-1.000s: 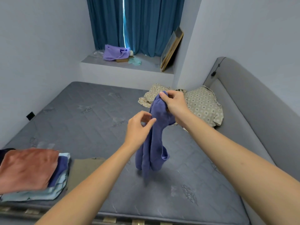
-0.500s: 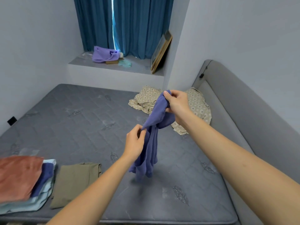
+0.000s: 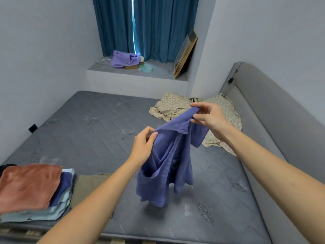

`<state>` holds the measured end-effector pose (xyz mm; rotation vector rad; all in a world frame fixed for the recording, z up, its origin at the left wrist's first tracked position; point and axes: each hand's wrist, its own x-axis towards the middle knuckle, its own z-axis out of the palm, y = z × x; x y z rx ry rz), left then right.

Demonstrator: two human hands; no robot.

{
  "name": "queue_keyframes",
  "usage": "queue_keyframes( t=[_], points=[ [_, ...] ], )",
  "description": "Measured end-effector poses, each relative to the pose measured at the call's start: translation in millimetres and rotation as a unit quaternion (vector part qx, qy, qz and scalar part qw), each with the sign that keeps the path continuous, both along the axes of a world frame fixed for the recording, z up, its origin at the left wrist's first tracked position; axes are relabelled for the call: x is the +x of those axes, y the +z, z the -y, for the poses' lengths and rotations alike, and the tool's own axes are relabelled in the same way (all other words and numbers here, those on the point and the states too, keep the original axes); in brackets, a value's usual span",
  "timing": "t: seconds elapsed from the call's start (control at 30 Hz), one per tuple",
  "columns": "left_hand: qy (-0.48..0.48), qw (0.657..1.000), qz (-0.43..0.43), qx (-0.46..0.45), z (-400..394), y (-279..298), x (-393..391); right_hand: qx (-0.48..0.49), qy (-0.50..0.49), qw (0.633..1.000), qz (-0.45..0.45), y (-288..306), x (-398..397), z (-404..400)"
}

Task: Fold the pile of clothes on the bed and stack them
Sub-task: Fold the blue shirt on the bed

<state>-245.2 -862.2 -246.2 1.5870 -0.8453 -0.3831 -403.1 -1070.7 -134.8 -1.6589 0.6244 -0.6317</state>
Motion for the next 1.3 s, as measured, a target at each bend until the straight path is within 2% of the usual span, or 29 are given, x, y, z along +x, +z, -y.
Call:
queue_keyframes(
  t=[0.1, 0.2, 0.3, 0.43, 0.6, 0.73, 0.93, 1.13, 1.3],
  points=[
    [-0.005, 1.000, 0.001, 0.009, -5.5, -2.4, 4.7, -0.056, 0.020, 0.998, -0.014, -2.3, -0.5, 4.6],
    [-0.020, 0.999, 0.011, 0.024, -7.9, -5.2, 7.7, -0.124, -0.010, 0.992, -0.033, -4.6, 2.3, 5.9],
    [-0.070, 0.996, 0.019, 0.046, -11.8, -9.8, 10.3, -0.130, -0.044, 0.990, -0.032, -4.5, 4.1, 10.1],
    [-0.138, 0.979, 0.036, 0.143, -19.4, -21.6, 18.1, -0.144, -0.075, 0.986, -0.028, 0.7, 6.5, 17.1],
    [-0.174, 0.958, 0.026, 0.225, -26.3, -37.8, 32.5, -0.256, -0.121, 0.957, -0.061, 6.7, 3.6, 33.5],
    [-0.191, 0.960, 0.014, 0.203, -31.6, -49.9, 47.6, -0.238, -0.113, 0.964, -0.046, 11.9, -7.0, 50.7],
    [-0.117, 0.980, -0.014, 0.160, -36.2, -49.1, 56.3, -0.173, -0.099, 0.979, -0.048, 12.4, -20.5, 70.8],
    [-0.043, 0.996, 0.000, 0.082, -21.3, -18.3, 57.6, -0.202, -0.062, 0.975, -0.065, 17.4, -26.9, 77.5],
    [-0.035, 0.997, 0.032, 0.059, -18.1, 2.4, 83.3, -0.208, -0.014, 0.973, -0.097, 27.4, -36.7, 78.8]
  ],
)
